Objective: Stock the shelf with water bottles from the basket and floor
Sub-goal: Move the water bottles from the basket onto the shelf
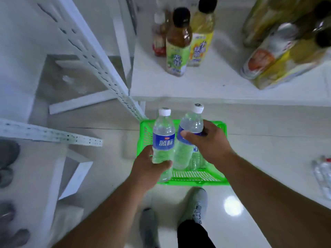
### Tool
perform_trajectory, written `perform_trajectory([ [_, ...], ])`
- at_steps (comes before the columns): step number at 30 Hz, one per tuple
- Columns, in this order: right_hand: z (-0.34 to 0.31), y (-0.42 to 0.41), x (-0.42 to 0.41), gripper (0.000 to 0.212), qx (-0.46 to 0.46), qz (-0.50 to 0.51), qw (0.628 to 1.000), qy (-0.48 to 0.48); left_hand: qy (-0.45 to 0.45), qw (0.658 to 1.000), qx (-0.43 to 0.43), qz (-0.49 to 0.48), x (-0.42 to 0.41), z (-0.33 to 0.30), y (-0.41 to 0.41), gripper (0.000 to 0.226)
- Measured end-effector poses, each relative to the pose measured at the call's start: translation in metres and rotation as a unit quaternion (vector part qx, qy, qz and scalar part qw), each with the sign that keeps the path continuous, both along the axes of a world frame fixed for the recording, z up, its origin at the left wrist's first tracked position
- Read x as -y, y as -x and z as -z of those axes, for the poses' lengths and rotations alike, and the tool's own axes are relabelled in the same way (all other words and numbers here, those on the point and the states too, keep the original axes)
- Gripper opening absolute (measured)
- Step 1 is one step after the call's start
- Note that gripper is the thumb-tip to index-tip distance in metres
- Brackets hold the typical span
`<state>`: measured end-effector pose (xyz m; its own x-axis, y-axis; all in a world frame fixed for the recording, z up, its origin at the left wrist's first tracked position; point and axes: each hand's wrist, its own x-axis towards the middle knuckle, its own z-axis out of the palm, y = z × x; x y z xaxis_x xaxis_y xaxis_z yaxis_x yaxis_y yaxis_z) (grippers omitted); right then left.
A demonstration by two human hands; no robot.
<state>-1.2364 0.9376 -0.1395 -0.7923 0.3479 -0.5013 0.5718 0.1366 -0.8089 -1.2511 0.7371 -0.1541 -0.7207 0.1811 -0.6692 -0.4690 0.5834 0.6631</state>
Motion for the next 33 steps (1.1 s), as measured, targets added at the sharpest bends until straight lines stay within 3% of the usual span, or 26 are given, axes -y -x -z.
perform_trajectory([
  [4,-0.141,-0.022,0.009,0.026,-0.075,0.016,0.996,-0.040,-0.010,0.998,-0.061,0.015,0.018,-0.117,-0.013,0.058],
  [10,-0.324,-0.067,0.041,0.028,-0.152,0.016,0.986,-0.071,-0.067,0.985,-0.154,0.038,0.044,-0.287,-0.046,0.035],
  [16,-0.452,-0.113,0.066,0.022,-0.219,0.033,0.964,-0.150,-0.132,0.960,-0.236,0.066,0.062,-0.401,-0.072,0.039],
  [23,-0.527,-0.147,0.064,0.036,-0.265,0.073,0.943,-0.188,-0.163,0.939,-0.295,0.061,0.057,-0.468,-0.089,0.039],
  [33,-0.558,-0.171,0.008,0.037,-0.282,0.057,0.939,-0.190,-0.174,0.932,-0.313,0.051,-0.010,-0.506,-0.115,0.037],
])
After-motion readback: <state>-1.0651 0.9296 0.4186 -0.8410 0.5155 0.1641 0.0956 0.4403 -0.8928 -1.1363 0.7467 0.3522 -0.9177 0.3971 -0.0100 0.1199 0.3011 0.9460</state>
